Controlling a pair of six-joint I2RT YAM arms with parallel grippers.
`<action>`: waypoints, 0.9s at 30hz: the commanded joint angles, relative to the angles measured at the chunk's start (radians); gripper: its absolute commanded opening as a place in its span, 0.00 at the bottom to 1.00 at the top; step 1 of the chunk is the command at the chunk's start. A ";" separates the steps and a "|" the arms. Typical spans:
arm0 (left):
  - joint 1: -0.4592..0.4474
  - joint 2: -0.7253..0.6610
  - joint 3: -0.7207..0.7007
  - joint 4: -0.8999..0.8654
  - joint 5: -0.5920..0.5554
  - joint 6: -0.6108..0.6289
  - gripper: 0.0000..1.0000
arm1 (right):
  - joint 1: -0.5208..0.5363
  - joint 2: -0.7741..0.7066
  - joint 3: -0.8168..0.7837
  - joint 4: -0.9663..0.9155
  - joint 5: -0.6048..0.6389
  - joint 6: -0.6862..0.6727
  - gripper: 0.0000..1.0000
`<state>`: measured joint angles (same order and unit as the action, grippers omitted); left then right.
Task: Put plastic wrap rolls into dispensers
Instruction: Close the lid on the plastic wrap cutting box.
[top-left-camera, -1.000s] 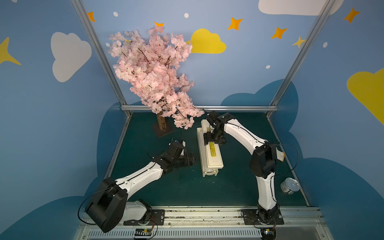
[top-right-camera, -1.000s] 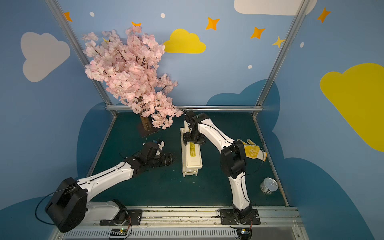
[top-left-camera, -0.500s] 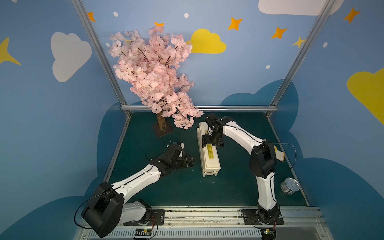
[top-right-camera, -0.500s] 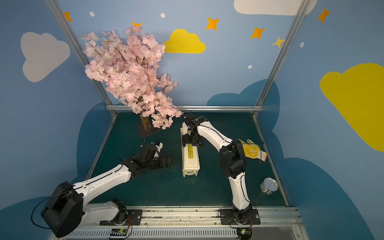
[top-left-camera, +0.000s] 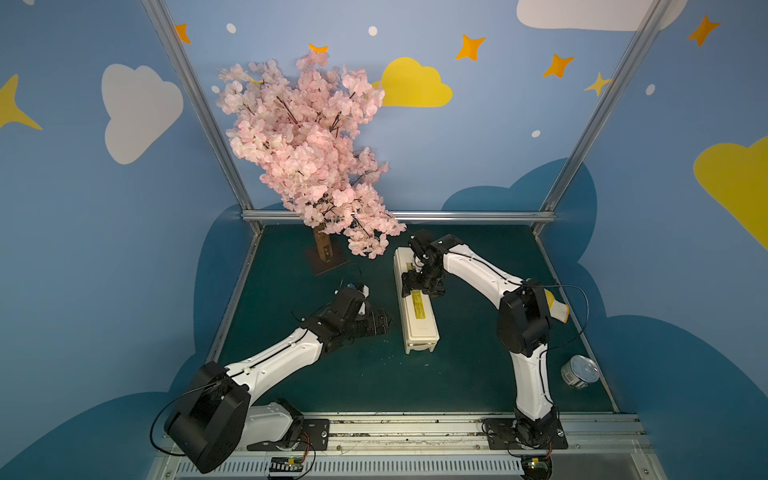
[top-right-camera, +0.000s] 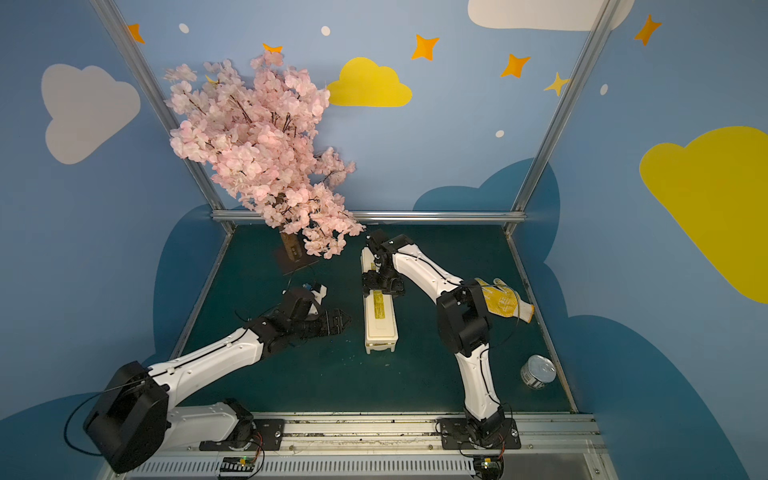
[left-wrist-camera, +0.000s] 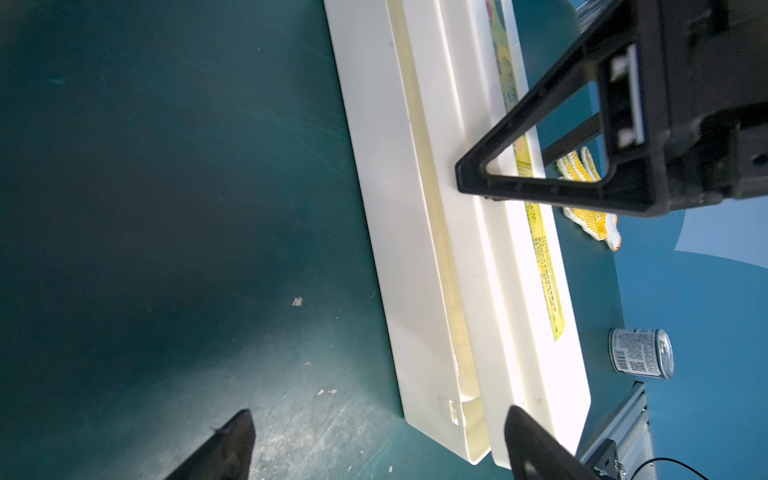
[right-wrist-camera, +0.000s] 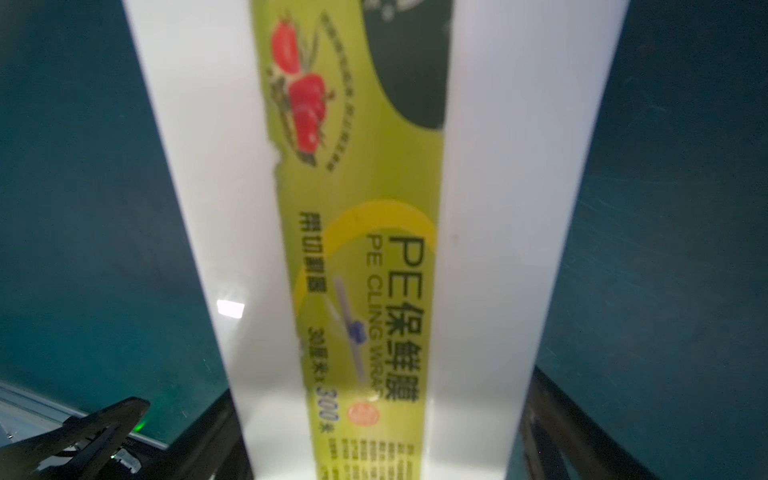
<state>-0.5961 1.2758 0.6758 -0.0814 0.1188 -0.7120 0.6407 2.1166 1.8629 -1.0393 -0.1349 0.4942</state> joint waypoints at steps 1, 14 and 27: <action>0.001 0.015 -0.015 0.028 0.019 -0.009 0.93 | 0.020 -0.005 -0.040 0.016 -0.026 0.015 0.85; -0.010 0.039 -0.022 0.065 0.058 -0.011 0.92 | 0.040 -0.005 -0.044 -0.019 0.020 0.032 0.85; -0.030 0.046 -0.022 0.084 0.056 -0.017 0.93 | 0.046 -0.016 -0.051 -0.010 -0.010 0.049 0.85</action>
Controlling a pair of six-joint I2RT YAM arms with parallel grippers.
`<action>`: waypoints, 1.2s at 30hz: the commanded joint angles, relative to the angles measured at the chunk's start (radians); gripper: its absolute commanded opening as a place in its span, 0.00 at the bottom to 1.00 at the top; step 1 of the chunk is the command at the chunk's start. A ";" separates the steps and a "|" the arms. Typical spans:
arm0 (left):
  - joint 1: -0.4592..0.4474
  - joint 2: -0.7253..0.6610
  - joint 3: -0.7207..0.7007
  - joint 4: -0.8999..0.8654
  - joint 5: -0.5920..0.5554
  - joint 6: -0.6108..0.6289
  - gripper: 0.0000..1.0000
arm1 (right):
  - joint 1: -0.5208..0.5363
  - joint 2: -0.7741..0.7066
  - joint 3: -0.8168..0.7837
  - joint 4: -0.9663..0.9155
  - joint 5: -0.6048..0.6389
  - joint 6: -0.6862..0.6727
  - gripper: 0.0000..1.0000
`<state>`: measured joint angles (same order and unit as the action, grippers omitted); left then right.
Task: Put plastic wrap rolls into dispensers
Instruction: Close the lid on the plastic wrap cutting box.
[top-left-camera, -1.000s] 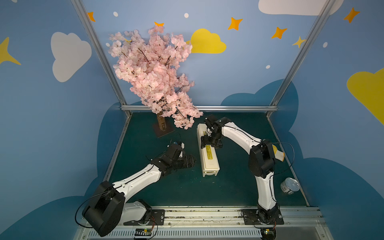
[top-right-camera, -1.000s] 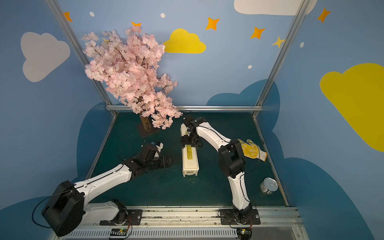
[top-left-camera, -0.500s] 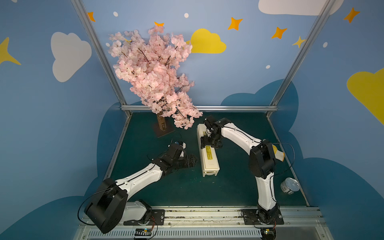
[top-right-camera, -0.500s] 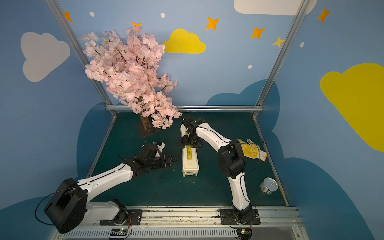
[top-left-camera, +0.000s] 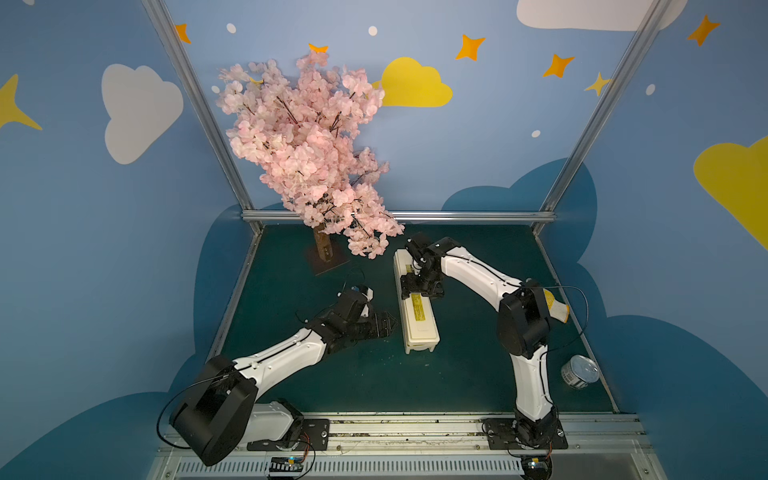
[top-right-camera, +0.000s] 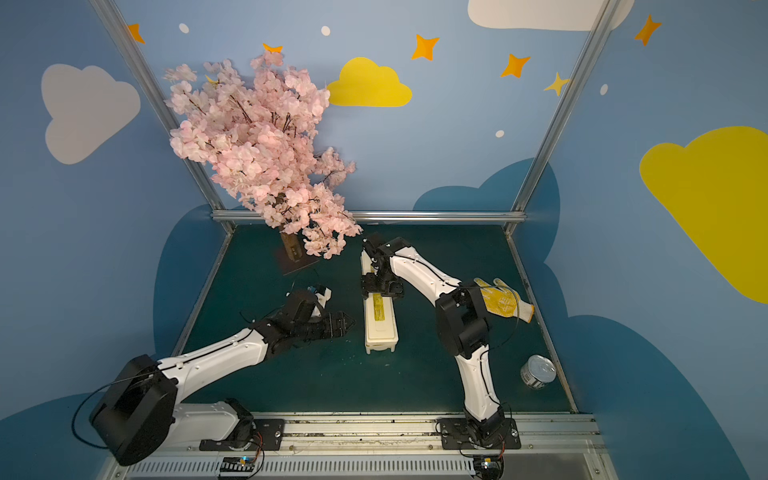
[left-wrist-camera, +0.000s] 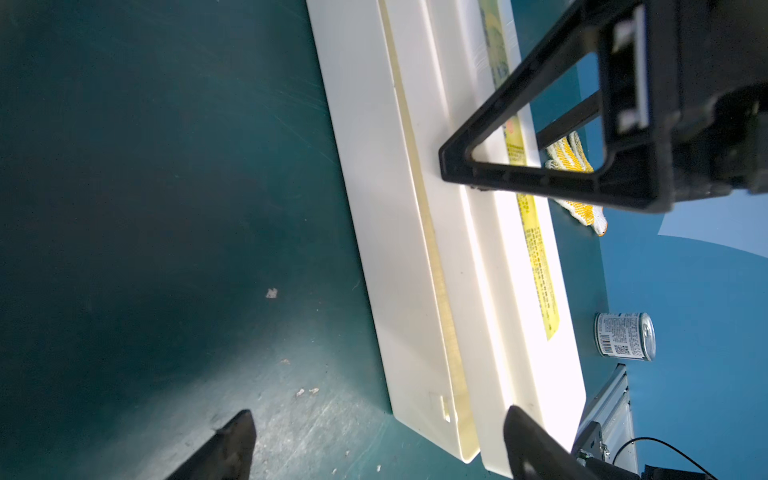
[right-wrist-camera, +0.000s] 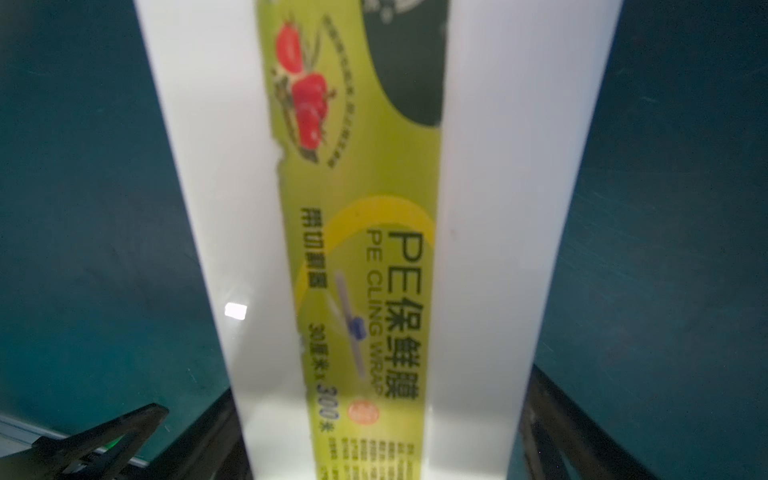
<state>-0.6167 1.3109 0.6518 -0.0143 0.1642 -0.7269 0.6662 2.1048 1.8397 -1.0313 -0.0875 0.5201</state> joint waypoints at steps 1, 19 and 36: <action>-0.009 0.015 0.002 0.020 0.011 -0.004 0.92 | 0.023 -0.002 -0.028 -0.015 -0.062 0.024 0.85; -0.051 0.045 0.005 0.078 0.041 -0.009 0.92 | 0.051 -0.016 -0.083 0.014 -0.049 0.058 0.86; -0.104 0.089 0.038 0.115 0.047 -0.007 0.93 | 0.065 0.033 -0.102 0.048 -0.046 0.081 0.87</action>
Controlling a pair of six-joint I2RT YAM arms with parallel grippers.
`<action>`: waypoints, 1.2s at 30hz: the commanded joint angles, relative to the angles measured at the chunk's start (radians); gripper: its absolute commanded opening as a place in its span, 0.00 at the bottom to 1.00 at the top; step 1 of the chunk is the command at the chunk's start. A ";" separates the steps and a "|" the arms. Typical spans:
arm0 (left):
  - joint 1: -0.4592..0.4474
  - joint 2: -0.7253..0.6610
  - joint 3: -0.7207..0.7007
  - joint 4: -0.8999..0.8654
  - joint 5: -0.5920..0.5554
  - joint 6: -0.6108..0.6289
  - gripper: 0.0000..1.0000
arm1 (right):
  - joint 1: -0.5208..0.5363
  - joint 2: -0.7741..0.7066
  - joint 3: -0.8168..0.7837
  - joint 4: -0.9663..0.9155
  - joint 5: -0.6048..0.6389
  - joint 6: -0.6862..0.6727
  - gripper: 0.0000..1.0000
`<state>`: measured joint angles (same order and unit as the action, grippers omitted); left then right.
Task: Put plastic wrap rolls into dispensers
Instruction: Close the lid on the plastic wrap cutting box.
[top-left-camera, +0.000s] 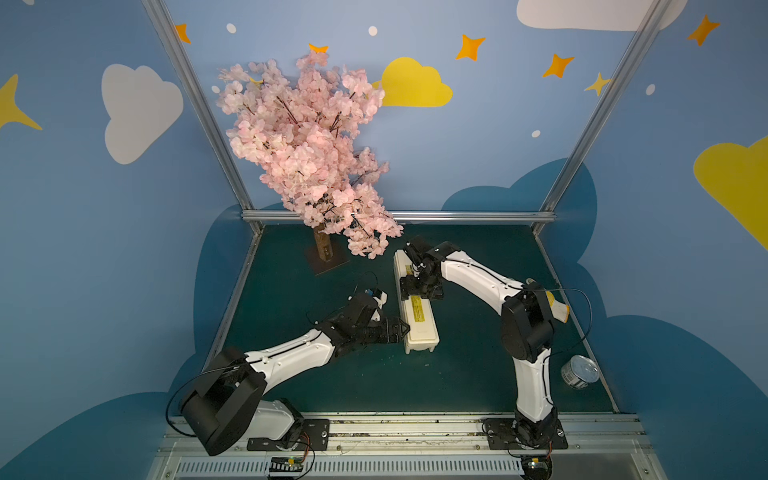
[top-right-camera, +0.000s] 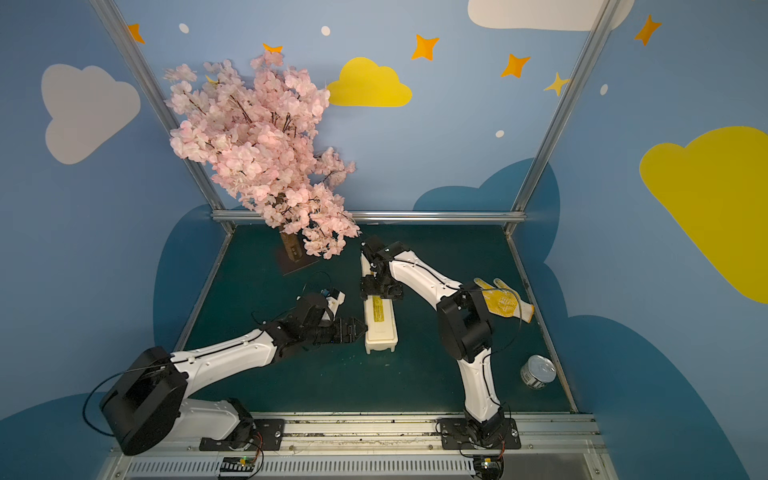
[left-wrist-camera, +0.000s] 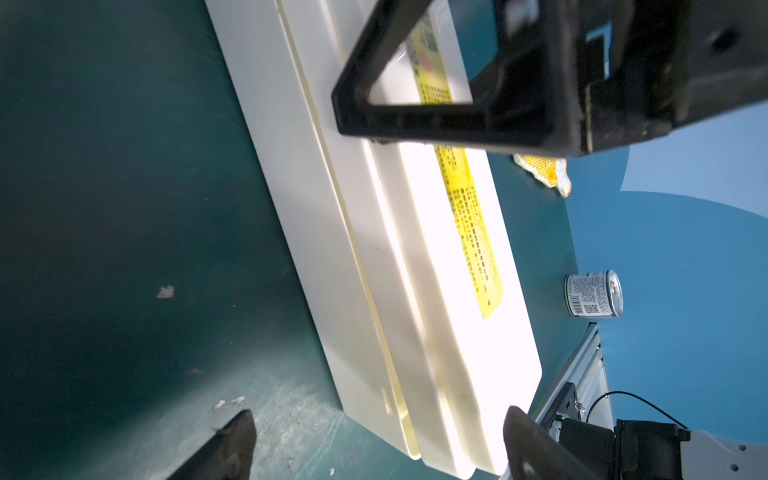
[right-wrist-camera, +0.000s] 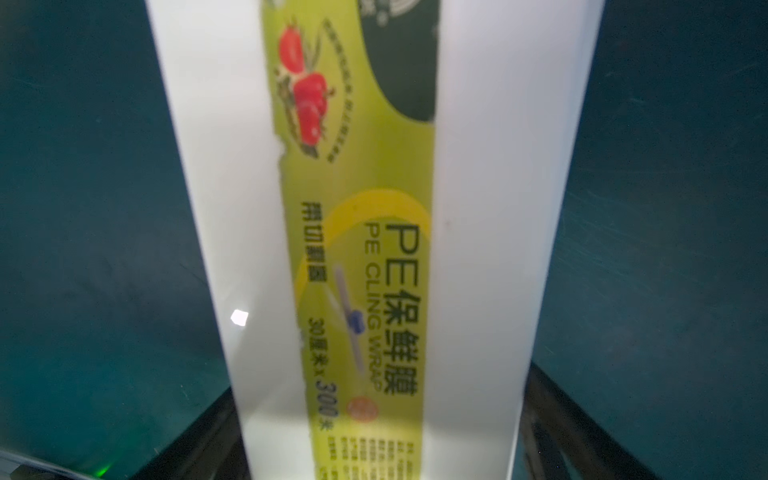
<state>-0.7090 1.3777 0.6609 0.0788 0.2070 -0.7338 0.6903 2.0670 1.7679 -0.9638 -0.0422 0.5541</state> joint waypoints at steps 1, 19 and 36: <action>-0.017 0.031 0.033 0.032 0.001 -0.005 0.93 | 0.043 0.074 -0.032 -0.021 -0.085 0.049 0.87; -0.046 0.181 0.110 0.008 -0.073 -0.027 0.87 | 0.057 0.075 -0.051 0.020 -0.115 0.043 0.88; -0.046 0.251 0.176 -0.192 -0.145 -0.032 0.72 | 0.043 -0.034 -0.051 0.063 -0.127 -0.054 0.92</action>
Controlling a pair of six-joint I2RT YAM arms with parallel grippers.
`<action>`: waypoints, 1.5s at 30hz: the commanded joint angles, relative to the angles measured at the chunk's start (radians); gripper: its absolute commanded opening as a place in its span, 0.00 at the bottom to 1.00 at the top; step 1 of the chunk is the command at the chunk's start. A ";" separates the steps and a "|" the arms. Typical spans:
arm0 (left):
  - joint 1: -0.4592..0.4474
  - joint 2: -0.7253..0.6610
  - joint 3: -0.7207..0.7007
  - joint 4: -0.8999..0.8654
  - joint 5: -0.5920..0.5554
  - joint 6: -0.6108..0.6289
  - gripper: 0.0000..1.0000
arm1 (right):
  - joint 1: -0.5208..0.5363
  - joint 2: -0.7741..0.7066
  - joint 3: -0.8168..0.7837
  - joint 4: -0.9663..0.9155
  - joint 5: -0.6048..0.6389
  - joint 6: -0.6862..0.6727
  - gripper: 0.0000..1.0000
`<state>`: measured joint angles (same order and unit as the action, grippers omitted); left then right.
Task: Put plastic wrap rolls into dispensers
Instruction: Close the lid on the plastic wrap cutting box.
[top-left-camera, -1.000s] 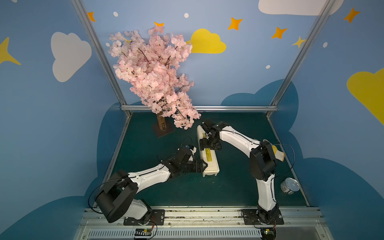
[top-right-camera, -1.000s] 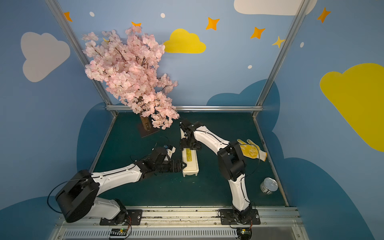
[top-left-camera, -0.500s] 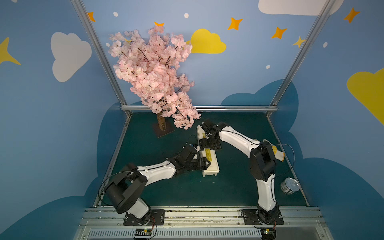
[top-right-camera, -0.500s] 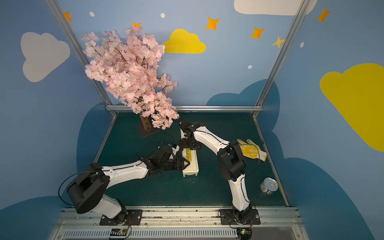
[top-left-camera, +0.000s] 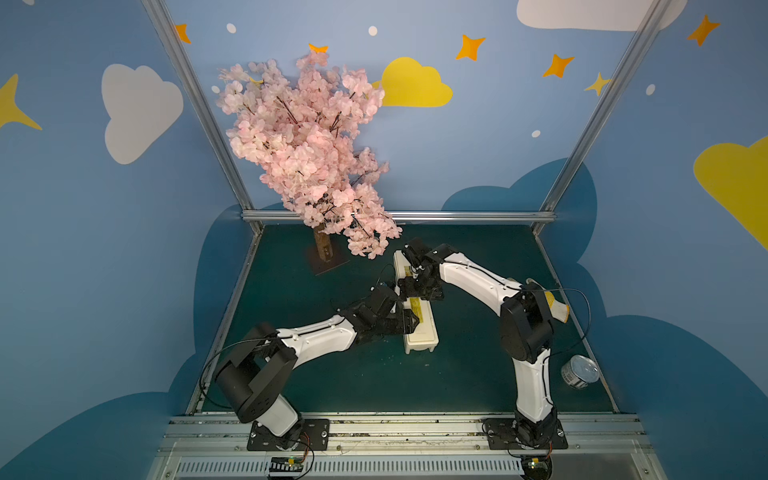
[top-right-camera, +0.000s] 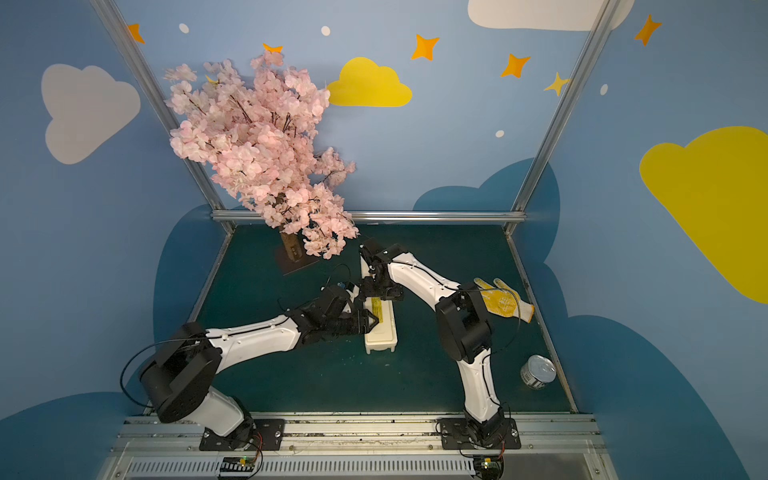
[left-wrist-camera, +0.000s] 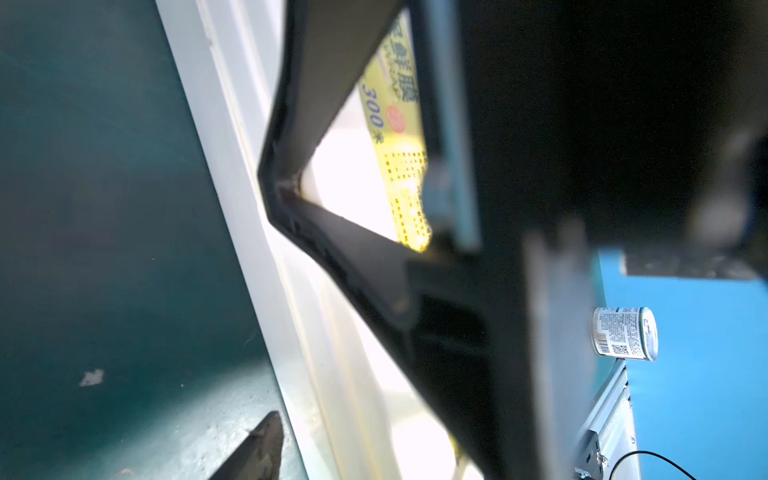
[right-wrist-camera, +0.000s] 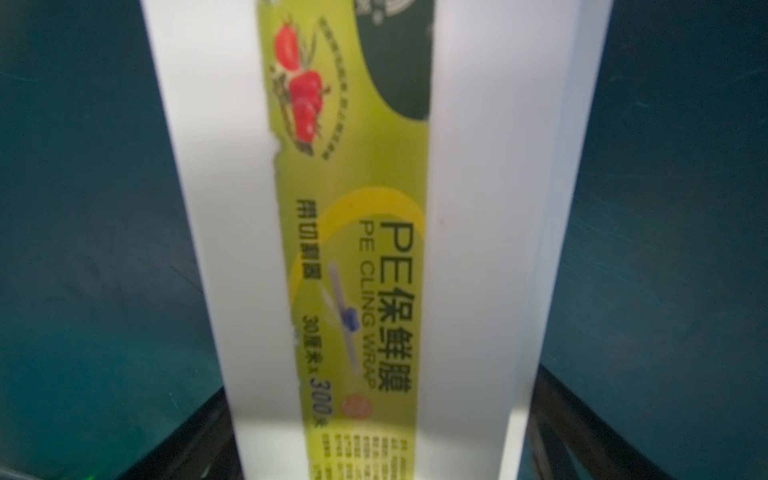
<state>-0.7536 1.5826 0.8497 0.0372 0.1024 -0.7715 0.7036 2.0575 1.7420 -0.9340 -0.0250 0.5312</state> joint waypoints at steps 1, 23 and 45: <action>-0.001 0.046 -0.012 -0.154 -0.042 0.004 0.72 | 0.025 -0.037 -0.030 0.035 -0.140 -0.037 0.92; 0.000 0.073 0.002 -0.201 -0.053 -0.004 0.68 | -0.045 -0.121 -0.049 0.031 -0.145 -0.146 0.93; 0.000 0.057 -0.008 -0.189 -0.044 0.020 0.68 | -0.072 -0.230 -0.109 -0.045 -0.100 -0.197 0.89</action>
<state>-0.7547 1.6100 0.8860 0.0097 0.0933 -0.7971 0.6472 1.9114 1.6653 -0.9394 -0.1314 0.3500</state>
